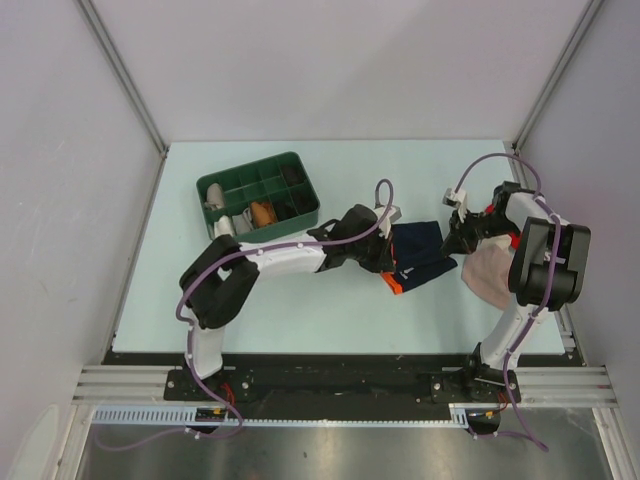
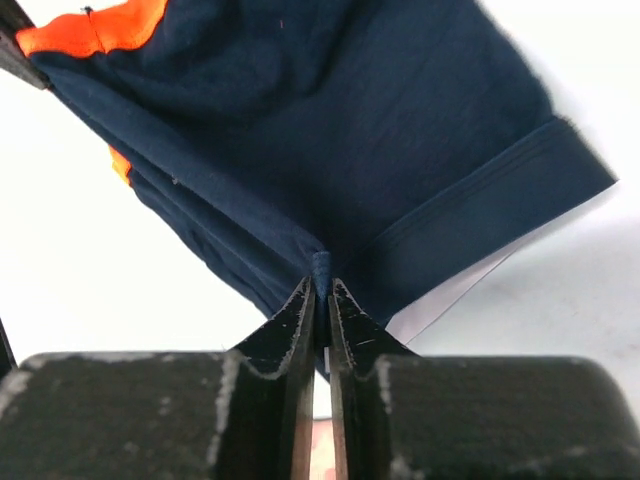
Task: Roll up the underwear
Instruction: Fold the underwear at the center of the board.
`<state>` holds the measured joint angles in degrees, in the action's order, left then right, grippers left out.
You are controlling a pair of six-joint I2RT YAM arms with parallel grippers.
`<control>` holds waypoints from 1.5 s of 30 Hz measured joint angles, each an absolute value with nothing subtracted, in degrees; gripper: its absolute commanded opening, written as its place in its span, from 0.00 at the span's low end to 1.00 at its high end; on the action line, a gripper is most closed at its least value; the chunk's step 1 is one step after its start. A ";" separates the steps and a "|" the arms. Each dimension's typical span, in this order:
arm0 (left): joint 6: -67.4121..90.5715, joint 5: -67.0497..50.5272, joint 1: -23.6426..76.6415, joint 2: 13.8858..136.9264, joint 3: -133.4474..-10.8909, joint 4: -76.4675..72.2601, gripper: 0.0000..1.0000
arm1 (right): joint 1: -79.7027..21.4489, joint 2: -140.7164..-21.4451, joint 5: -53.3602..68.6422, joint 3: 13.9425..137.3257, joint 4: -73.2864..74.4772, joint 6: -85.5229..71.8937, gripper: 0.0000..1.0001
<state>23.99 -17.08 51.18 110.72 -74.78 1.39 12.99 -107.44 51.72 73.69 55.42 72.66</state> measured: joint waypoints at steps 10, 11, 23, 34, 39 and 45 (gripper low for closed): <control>25.43 -17.78 52.23 112.09 -71.83 1.65 0.48 | 15.00 -106.91 45.78 69.32 59.59 78.63 0.45; 25.45 -17.85 52.34 112.03 -71.22 1.74 0.50 | 15.68 -106.32 45.36 69.19 60.29 79.33 0.47; 25.15 -17.85 49.76 97.97 -67.42 3.20 0.76 | 12.51 -95.94 45.89 70.85 63.57 77.56 0.30; 30.55 -18.68 40.27 106.80 -74.52 -1.06 0.72 | 5.82 -103.74 39.62 70.89 52.23 60.75 0.15; 32.51 -18.87 40.38 112.73 -77.69 -1.65 0.69 | 7.03 -106.54 35.68 70.89 50.48 57.60 0.15; 30.37 -17.87 40.60 114.26 -78.04 -0.40 0.68 | 8.49 -107.44 33.47 70.89 50.09 56.62 0.15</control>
<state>30.37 -17.87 40.60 114.26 -78.04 -0.40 8.49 -107.44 33.47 70.89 50.09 56.62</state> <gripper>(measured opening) 0.672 0.148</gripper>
